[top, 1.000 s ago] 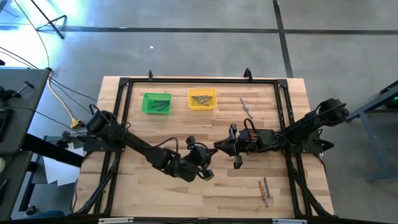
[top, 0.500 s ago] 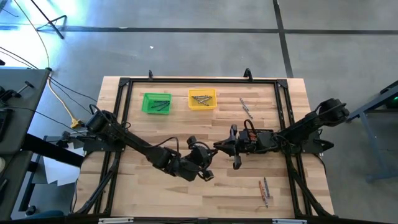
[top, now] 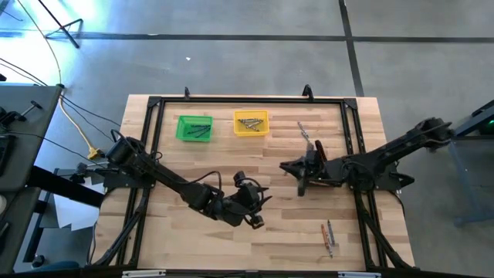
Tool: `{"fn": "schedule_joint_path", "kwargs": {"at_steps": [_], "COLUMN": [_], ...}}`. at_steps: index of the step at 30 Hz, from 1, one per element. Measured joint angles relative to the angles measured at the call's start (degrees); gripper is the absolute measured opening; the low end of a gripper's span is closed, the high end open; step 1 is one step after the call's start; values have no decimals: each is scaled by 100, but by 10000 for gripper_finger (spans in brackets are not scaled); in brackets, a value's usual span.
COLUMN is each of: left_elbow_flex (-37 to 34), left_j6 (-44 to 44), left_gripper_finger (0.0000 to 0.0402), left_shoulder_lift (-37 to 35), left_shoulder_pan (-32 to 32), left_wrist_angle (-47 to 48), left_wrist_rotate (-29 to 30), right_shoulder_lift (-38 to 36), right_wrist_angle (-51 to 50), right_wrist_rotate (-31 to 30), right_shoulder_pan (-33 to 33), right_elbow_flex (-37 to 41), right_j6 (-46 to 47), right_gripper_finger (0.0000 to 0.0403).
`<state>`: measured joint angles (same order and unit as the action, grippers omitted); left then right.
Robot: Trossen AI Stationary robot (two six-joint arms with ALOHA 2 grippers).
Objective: Sort crayons
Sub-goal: Put the orange crayon into the black bin
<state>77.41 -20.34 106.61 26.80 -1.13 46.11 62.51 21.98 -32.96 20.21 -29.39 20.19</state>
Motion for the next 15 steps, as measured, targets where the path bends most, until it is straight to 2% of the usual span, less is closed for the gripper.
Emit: {"fn": "schedule_joint_path", "kwargs": {"at_steps": [5,8,11,15], "left_elbow_flex": [1,2,2,2], "left_j6": [-1,-49,-54,-57], "left_gripper_finger": [116,116,115,116], "left_shoulder_lift": [0,0,0,0], "left_shoulder_pan": [42,38,38,38], "left_wrist_angle": [39,44,42,41], "left_wrist_rotate": [-5,-12,-18,-18], "right_shoulder_lift": [-928,-1210,-1266,-1264], "right_wrist_angle": [-2754,-4198,-5187,-5926], "right_wrist_rotate": [-12,9,26,186], "right_shoulder_pan": [2,7,7,7], "right_elbow_flex": [2,4,7,9], "right_j6": [1394,2283,2829,3256], "right_gripper_finger": [1,1,1,1]}}
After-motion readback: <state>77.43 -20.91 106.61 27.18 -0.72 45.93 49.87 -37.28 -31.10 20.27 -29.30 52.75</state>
